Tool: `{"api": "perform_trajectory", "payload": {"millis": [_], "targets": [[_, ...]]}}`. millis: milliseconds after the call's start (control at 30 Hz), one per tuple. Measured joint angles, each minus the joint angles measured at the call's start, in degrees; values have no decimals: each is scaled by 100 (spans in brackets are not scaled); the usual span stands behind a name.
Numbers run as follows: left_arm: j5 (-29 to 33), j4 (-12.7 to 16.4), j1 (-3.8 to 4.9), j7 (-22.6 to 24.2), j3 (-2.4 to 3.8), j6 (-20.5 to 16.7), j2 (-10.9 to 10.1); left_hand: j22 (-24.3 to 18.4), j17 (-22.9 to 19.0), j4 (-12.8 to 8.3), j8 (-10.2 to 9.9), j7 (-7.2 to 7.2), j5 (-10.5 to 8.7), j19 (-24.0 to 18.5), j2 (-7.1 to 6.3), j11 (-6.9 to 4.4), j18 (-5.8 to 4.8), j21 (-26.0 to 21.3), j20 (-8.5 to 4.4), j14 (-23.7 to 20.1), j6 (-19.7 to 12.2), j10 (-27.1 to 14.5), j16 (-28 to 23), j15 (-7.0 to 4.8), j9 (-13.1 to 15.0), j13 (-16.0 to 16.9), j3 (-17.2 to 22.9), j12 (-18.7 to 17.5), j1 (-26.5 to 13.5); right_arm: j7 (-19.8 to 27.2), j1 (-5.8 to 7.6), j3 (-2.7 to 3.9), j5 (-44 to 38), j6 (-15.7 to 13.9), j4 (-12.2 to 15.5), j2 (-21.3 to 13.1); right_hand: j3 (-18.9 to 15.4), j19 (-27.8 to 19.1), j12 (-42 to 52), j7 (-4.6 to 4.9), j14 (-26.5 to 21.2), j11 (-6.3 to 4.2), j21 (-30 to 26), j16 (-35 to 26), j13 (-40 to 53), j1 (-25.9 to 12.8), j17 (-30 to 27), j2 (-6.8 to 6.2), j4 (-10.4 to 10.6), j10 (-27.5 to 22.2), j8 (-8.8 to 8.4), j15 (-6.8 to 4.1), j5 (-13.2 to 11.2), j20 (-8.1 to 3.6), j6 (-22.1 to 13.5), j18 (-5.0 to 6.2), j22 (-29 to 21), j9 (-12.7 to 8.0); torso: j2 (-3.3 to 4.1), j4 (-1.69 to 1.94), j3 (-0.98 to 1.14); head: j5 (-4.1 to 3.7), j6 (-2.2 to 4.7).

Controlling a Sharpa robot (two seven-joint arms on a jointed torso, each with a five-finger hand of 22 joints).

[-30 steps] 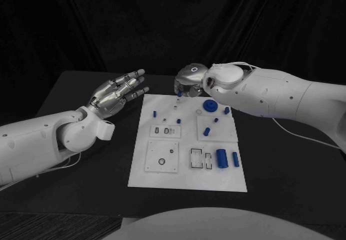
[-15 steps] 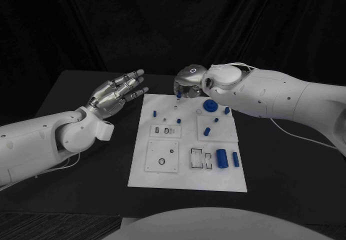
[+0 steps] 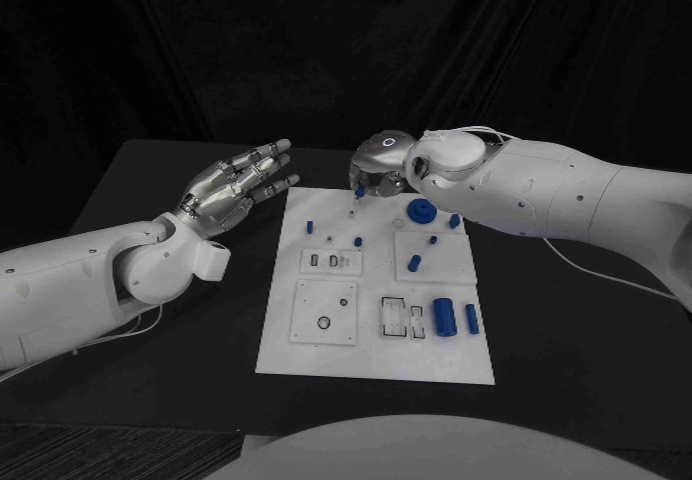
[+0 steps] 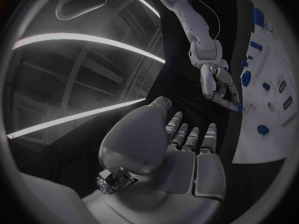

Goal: Assemble the parts on the task board

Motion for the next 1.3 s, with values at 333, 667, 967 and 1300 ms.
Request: {"api": "perform_trajectory", "payload": {"millis": [333, 667, 967, 1300], "targets": [[0, -40, 0, -11, -1, 9, 19, 0, 0, 0, 0, 0, 0, 0, 0, 0, 0, 0, 0, 0, 0, 0, 0, 0, 0, 0, 0, 0, 0, -3, -39, 0, 0, 20, 13, -6, 0, 0, 0, 0, 0, 0, 0, 0, -5, 0, -1, 0, 0, 0, -5, 0, 0, 0, 0, -1, -1, -2, -26, 1, -1, -27, 0], [0, -69, 0, -20, -1, 25, 36, 0, 0, 16, 0, 0, 0, 0, 0, 0, 0, 0, 0, 0, 0, 0, 0, 0, 0, 0, 16, 0, 0, -1, -110, 3, 2, 26, -14, 12, 0, 0, -44, -20, 0, 0, 0, 0, -17, 0, 6, 0, 0, 0, -27, 0, 0, 0, -20, 0, 4, -2, -32, 8, 3, -12, 0], [0, -94, 0, -31, 0, 36, 50, 0, -1, 16, 0, 0, 0, 0, 0, 0, 0, 0, 0, 0, 0, 0, 0, 0, -1, -1, 16, 0, 0, 1, -145, 7, 5, 27, -47, 54, 33, 0, -112, -12, 0, 6, 0, 0, -34, 0, 4, 1, 1, -57, -90, 0, -63, 0, -97, 0, 4, -11, -33, 8, -2, -6, 0], [0, -96, 0, -46, -1, 61, 59, 0, -1, 16, -1, 0, 0, 0, 0, 0, 0, 0, 0, 0, 0, 0, 0, 0, -1, -1, 47, 0, 0, -18, -168, 1, 5, 56, -63, 87, 146, -110, -501, -326, -62, 32, -120, -50, -126, -84, -126, -83, 46, -713, -221, 62, -261, 28, -818, 0, -33, -179, -24, 12, -4, -3, 0]]}}
